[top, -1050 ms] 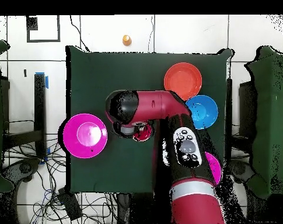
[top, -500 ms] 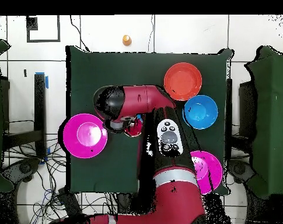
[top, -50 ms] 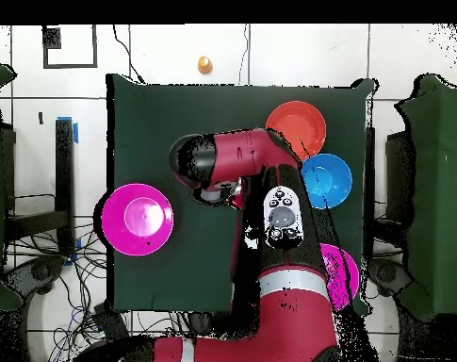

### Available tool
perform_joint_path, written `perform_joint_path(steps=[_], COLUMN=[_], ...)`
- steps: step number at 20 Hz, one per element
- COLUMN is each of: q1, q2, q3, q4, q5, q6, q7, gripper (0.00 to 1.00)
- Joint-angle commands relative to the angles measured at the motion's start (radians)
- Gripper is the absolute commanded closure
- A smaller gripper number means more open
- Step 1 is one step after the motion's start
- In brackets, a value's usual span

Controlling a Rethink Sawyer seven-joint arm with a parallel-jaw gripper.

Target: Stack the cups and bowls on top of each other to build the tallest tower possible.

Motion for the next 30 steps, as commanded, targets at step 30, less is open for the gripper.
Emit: perform_joint_path(steps=[30], q1=[-0.005], q2=[-0.054], q3=[0.008], q4=[0.063], q5=[0.284], q6=[0.179], q7=[0.079], gripper=[1.00])
